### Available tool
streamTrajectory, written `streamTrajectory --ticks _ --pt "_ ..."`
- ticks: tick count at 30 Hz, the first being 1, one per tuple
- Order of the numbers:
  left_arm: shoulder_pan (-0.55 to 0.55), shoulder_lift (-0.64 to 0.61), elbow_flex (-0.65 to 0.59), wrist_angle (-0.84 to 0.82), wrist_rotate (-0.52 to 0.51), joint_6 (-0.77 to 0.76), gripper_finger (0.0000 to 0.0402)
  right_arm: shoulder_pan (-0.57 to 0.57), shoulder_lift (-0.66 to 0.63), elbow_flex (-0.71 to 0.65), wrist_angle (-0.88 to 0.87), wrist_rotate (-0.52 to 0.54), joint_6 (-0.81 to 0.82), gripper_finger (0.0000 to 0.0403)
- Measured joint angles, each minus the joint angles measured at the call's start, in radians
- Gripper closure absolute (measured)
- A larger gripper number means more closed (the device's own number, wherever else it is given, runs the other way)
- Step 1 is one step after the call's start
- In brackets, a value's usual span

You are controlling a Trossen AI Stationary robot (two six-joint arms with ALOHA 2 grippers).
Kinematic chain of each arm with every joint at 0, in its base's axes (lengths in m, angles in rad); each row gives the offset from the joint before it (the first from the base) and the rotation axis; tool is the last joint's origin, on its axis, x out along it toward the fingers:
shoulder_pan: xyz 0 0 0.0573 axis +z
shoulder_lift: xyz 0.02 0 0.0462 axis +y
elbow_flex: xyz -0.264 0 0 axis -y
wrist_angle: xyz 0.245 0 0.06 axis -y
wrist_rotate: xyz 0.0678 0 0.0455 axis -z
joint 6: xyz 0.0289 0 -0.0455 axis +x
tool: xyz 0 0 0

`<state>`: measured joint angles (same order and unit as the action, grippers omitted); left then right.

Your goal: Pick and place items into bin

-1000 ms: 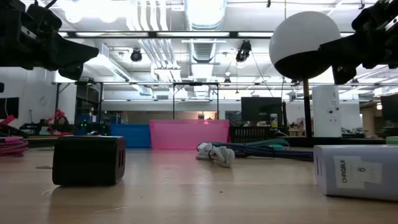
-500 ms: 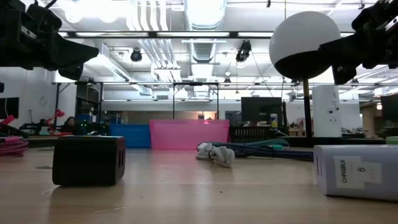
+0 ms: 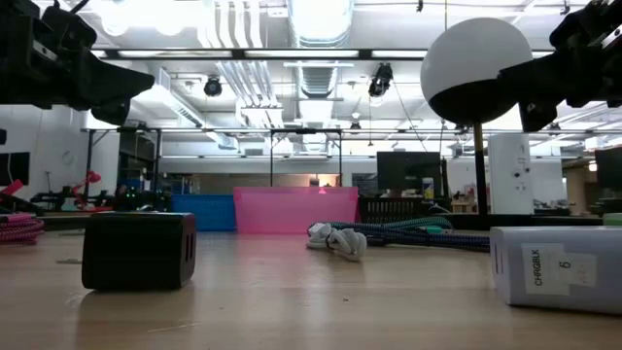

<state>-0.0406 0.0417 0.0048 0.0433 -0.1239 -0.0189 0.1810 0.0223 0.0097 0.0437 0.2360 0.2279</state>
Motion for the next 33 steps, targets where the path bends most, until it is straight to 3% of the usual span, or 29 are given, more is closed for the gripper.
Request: streamTrajectory --ticks 30,33 --pt "0.0 0.0 0.0 0.0 0.0 0.0 0.0402 0.0 0.0 0.0 0.0 0.0 0.001 0.0376" --pt "0.0 0.0 0.0 0.0 0.0 0.0 0.0402 0.0 0.0 0.0 0.0 0.0 0.095 0.0376"
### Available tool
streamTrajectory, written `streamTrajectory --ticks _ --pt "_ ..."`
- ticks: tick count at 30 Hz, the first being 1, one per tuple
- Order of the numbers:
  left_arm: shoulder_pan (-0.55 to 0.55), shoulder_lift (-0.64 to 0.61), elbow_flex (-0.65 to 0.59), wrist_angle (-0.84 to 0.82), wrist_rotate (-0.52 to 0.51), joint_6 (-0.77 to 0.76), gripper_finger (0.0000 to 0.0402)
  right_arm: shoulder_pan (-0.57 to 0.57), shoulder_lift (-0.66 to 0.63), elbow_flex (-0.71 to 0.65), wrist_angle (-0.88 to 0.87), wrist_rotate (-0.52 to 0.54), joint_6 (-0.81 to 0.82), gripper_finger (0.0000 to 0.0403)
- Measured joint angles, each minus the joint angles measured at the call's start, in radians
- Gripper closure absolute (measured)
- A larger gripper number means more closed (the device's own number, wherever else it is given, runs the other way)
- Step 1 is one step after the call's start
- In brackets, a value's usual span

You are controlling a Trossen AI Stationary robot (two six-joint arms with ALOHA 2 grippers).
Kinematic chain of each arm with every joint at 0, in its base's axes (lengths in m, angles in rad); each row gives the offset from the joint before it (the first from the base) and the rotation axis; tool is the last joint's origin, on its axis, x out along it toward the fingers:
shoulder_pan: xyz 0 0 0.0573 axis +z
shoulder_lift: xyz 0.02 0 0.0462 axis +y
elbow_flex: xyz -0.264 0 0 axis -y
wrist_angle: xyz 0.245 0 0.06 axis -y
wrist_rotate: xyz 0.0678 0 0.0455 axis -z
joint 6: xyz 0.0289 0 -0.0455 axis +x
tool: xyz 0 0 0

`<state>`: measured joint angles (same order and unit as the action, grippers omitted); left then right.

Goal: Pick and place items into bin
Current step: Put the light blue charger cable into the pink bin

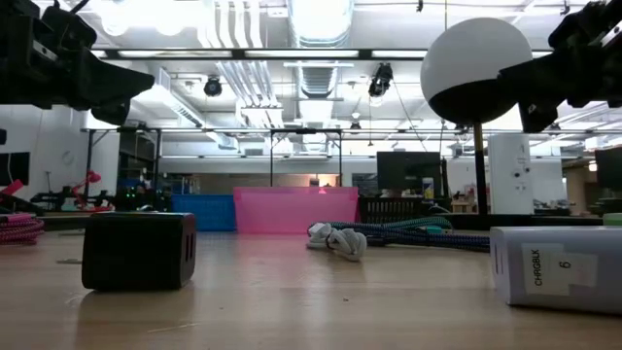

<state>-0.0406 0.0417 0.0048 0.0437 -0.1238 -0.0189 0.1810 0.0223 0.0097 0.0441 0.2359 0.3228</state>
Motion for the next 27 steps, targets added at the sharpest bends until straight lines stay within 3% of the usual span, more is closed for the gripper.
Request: streamTrajectory --ticks 3,12,22,27 --pt "0.0 0.0 0.0 0.0 0.0 0.0 0.0402 0.0 0.0 0.0 0.0 0.0 0.087 0.0376" --pt "0.0 0.0 0.0 0.0 0.0 0.0 0.0402 0.0 0.0 0.0 0.03 0.002 0.081 0.0376" --pt "0.0 0.0 0.0 0.035 0.001 -0.003 0.0402 0.0 0.0 0.0 0.296 0.03 0.265 0.0376" --pt "0.0 0.002 0.0 0.096 0.007 -0.08 0.0402 0.0 0.0 0.0 0.323 0.08 0.329 0.0376"
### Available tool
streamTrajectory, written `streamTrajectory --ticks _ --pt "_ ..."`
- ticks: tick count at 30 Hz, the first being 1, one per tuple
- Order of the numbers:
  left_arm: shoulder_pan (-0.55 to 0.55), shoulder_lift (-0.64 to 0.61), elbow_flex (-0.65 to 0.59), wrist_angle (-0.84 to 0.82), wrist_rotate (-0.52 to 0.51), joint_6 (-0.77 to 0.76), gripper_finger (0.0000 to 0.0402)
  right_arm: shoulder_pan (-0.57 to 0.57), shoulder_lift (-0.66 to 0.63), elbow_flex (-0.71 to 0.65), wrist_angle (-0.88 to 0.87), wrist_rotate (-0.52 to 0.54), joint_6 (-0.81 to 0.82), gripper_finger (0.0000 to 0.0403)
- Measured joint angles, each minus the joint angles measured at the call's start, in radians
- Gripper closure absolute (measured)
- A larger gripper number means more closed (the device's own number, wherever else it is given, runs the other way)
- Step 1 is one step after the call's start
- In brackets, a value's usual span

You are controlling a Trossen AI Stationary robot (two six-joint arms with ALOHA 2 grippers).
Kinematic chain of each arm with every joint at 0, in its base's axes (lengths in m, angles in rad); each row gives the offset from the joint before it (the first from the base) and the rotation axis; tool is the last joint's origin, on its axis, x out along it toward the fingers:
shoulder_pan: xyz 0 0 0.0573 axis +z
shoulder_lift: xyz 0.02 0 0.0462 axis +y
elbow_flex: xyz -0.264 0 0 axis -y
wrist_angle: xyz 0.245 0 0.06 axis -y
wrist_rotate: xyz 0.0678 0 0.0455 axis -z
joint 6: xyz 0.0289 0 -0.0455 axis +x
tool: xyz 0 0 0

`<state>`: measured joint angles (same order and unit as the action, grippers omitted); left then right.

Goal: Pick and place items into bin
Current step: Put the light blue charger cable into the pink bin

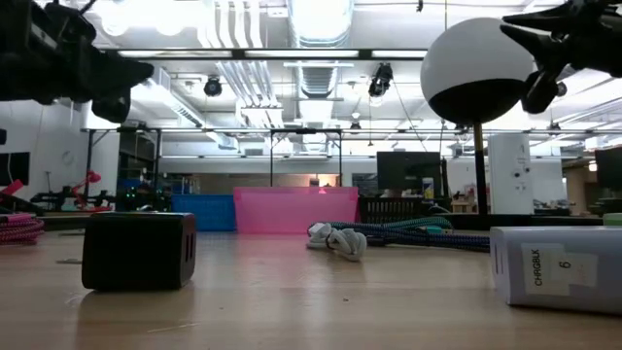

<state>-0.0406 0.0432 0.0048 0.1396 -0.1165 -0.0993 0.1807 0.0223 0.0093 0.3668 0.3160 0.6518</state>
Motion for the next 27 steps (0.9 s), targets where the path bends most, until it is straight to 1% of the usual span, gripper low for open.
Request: streamTrajectory --ticks 1,3,5,6,8,10,12,14,16,19,22,25,27 --pt "0.0 0.002 0.0 0.033 -0.001 -0.023 0.0402 0.0 0.0 0.0 0.0 0.012 0.001 0.0376" --pt "0.0 0.004 0.0 0.109 -0.004 -0.166 0.0402 0.0 0.0 0.0 0.006 0.025 0.021 0.0376" --pt "0.001 0.004 0.0 0.213 -0.049 -0.329 0.0402 0.0 0.0 0.0 0.011 0.029 0.037 0.0376" --pt "0.002 0.005 0.0 0.252 -0.077 -0.385 0.0402 0.0 0.0 0.0 0.015 0.03 0.042 0.0376" --pt "0.002 0.006 0.0 0.31 -0.079 -0.434 0.0402 0.0 0.001 0.0 0.03 0.032 0.049 0.0376" --pt "0.002 0.011 0.0 0.37 -0.031 -0.414 0.0402 0.0 0.001 0.0 0.044 0.032 0.048 0.0375" --pt "0.001 0.019 0.0 0.408 0.004 -0.353 0.0401 0.0 0.003 0.0 0.065 0.045 0.047 0.037" --pt "0.0 0.028 0.002 0.463 0.006 -0.337 0.0398 0.0 0.012 0.0 0.109 0.05 0.034 0.0361" --pt "0.001 0.041 0.014 0.464 0.006 -0.336 0.0387 0.001 0.026 0.0 0.153 0.048 0.004 0.0348" --pt "0.001 0.081 0.055 0.465 0.015 -0.331 0.0357 0.003 0.056 0.003 0.185 0.048 -0.014 0.0321" --pt "0.001 0.136 0.093 0.473 0.015 -0.329 0.0317 0.003 0.11 0.029 0.185 0.05 -0.015 0.0292" --pt "0.001 0.206 0.14 0.48 0.016 -0.33 0.0277 0.003 0.187 0.097 0.187 0.032 -0.043 0.0264" --pt "0.001 0.246 0.177 0.482 0.018 -0.33 0.0256 0.003 0.25 0.161 0.188 -0.008 -0.11 0.0248"
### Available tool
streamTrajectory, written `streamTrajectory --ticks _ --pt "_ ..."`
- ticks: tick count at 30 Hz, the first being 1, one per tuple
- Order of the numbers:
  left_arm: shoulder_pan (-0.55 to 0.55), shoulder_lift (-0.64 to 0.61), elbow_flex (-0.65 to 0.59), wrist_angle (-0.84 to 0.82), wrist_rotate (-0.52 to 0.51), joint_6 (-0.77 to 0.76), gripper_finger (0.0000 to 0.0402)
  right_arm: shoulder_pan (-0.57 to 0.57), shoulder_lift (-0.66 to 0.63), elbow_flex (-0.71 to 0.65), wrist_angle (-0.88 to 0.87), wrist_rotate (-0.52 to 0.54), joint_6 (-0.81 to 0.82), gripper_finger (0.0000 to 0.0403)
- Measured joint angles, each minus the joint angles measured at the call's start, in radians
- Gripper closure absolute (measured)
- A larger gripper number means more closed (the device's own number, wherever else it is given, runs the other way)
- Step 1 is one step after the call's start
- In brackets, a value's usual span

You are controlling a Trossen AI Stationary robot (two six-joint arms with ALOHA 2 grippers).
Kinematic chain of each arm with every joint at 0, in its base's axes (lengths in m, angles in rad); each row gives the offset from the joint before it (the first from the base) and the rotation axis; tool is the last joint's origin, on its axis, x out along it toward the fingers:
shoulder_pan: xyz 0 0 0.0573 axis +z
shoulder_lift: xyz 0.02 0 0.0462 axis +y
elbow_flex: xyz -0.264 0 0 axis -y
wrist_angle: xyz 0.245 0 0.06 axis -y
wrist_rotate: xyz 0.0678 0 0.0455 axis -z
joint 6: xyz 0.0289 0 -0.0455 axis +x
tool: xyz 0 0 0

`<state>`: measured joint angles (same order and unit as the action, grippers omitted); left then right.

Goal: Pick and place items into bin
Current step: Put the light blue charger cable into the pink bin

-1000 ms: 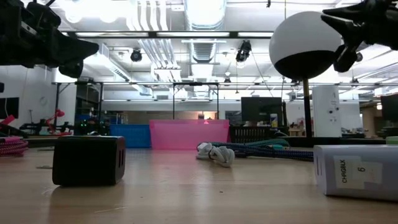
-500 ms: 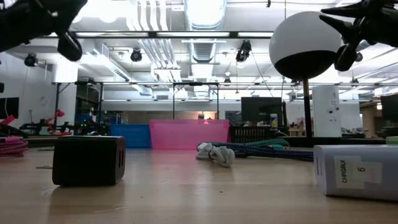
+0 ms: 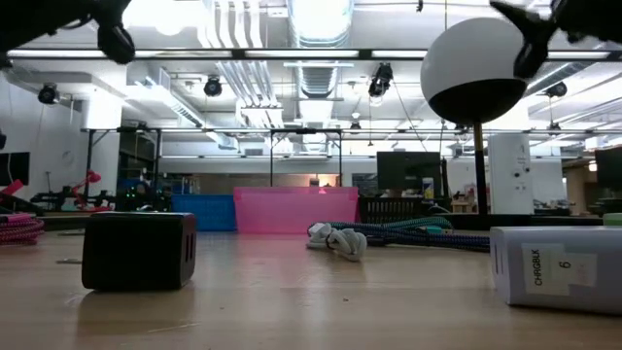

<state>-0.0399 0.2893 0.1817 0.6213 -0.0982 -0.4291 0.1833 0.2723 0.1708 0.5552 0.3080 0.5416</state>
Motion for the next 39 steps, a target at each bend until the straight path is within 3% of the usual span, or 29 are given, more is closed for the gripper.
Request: streamTrajectory --ticks 4,7,16,29,39 --pt "0.0 0.071 0.075 -0.002 0.0 0.066 0.0233 0.0 0.124 0.14 -0.032 -0.083 -0.177 0.0227" --pt "0.0 0.113 0.129 0.004 0.0 0.115 0.0231 0.0 0.196 0.251 -0.157 -0.097 -0.248 0.0221" --pt "0.001 0.184 0.182 -0.002 0.067 0.119 0.0231 0.0 0.378 0.533 -0.633 -0.101 -0.123 0.022" --pt "0.0 0.186 0.16 -0.001 0.072 0.043 0.023 0.035 0.735 0.704 -0.697 -0.11 -0.205 0.0227" --pt "0.0 0.185 0.163 0.0 0.067 0.042 0.023 0.033 1.005 0.88 -0.993 -0.106 -0.265 0.0224"
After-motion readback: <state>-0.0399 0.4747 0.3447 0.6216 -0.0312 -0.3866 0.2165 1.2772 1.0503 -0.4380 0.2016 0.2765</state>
